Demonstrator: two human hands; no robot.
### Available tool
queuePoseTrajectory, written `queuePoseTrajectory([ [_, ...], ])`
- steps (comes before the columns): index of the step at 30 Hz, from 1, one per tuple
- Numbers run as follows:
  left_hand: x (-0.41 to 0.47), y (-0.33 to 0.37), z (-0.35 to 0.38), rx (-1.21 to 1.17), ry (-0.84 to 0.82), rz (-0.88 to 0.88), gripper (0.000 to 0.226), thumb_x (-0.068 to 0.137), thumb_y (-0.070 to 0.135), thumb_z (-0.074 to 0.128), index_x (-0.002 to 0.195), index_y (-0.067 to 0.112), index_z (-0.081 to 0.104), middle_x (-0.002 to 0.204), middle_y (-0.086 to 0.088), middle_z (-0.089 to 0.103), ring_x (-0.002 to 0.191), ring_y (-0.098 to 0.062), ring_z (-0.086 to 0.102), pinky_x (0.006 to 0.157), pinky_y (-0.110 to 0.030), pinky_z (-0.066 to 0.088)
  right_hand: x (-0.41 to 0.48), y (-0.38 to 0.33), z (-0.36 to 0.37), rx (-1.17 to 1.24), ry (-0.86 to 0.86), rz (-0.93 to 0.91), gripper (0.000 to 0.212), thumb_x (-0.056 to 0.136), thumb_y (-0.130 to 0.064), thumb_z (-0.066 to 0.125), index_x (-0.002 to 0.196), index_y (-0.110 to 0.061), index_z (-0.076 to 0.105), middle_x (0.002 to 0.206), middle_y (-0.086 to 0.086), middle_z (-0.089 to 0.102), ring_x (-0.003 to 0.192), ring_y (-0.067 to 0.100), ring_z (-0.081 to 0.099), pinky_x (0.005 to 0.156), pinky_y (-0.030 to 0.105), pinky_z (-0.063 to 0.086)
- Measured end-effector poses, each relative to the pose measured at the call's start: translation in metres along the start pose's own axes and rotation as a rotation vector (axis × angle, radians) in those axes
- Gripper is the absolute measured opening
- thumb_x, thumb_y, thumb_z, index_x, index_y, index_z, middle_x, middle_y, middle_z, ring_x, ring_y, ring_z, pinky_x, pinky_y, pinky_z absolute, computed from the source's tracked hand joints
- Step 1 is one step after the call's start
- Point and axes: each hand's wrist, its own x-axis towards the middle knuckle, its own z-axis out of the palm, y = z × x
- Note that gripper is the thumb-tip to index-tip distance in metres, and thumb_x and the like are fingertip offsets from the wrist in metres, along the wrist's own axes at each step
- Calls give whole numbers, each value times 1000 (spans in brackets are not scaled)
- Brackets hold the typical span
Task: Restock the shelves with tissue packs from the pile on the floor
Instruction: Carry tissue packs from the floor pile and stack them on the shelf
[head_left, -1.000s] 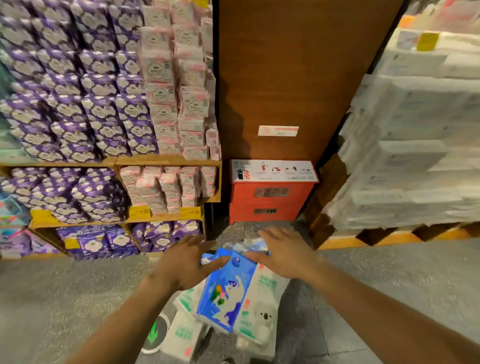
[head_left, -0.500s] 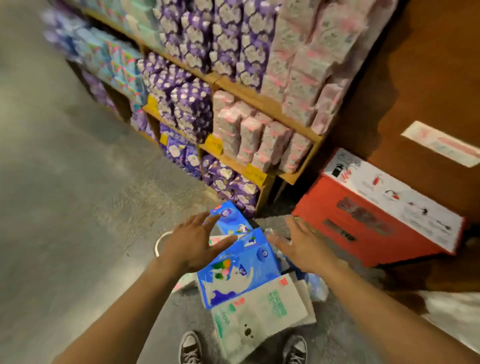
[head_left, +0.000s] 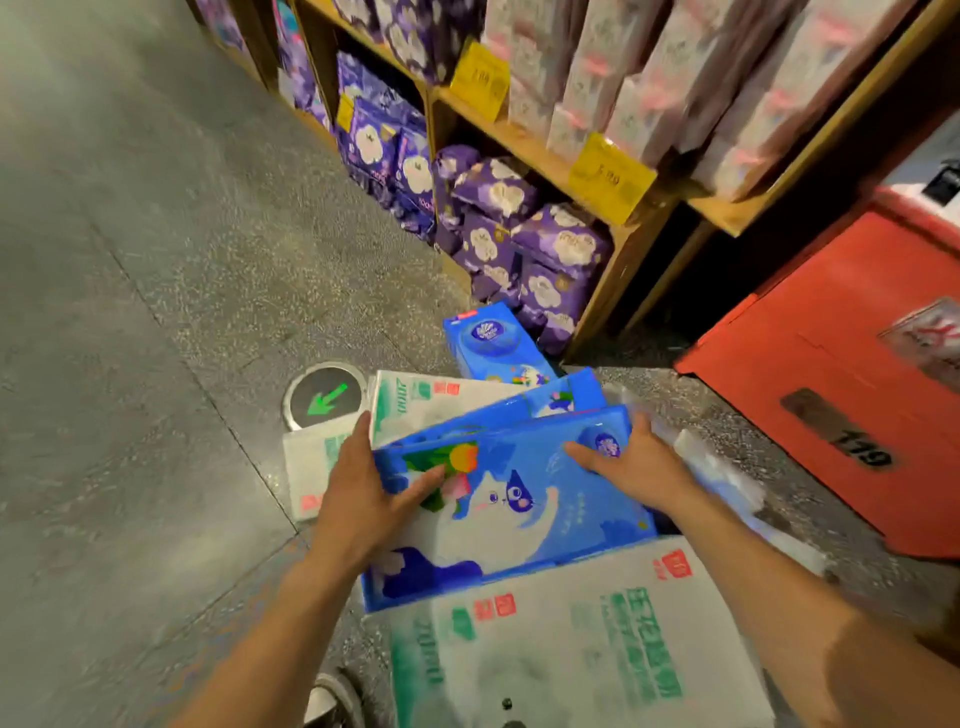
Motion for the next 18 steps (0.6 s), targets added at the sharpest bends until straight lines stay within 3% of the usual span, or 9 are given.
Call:
queuePoseTrajectory([
  [3,7,-14,20,-94,190,-33,84,60,53,92,129,31,49,127,16,56,116,-3,54,100,-26,45,19,10,20,221,10,-39,50,76,-44,86,107,-14,62,101,-1,74,85,15,72,60,19,52],
  [5,11,-12,23,-129,199,-101,83,58,49,94,125,37,47,112,20,61,105,-3,60,85,-23,46,22,6,25,338,54,-120,29,78,-31,88,96,-16,70,89,-2,77,80,13,74,56,13,50],
  [8,12,4,12,-126,176,-156,99,56,54,92,140,32,45,105,16,65,101,-10,65,81,-27,45,10,-12,19,403,122,-137,39,74,-31,91,93,-16,60,83,-7,69,72,7,64,56,15,49],
  [11,5,42,-27,-124,225,-119,106,56,56,90,146,26,44,132,1,62,120,-18,60,96,-30,45,-13,-41,-15,425,149,-144,81,52,-60,93,110,-16,59,96,-1,73,84,17,70,75,38,59],
  [12,1,61,-47,-132,247,-112,107,56,56,90,148,25,43,138,-1,59,123,-18,58,98,-29,43,-23,-54,-32,464,147,-153,88,48,-62,93,116,-18,59,101,-2,73,89,18,72,79,41,60],
  [13,-3,79,-67,-140,274,-76,108,56,55,90,148,24,43,140,-1,58,125,-18,56,99,-28,42,-34,-68,-50,510,134,-167,84,50,-55,95,118,-20,60,103,-2,74,90,17,73,79,41,61],
  [16,-27,143,-140,-157,354,-3,109,55,51,92,148,24,43,142,1,56,126,-15,54,101,-25,39,-79,-119,-114,589,50,-238,39,69,-22,93,98,-20,67,93,0,75,70,5,72,60,24,58],
  [18,-48,186,-196,-166,392,28,109,53,53,92,147,24,44,142,3,56,125,-14,54,102,-25,40,-114,-161,-158,594,10,-300,29,73,-15,89,93,-18,67,88,0,74,60,-1,69,52,16,53],
])
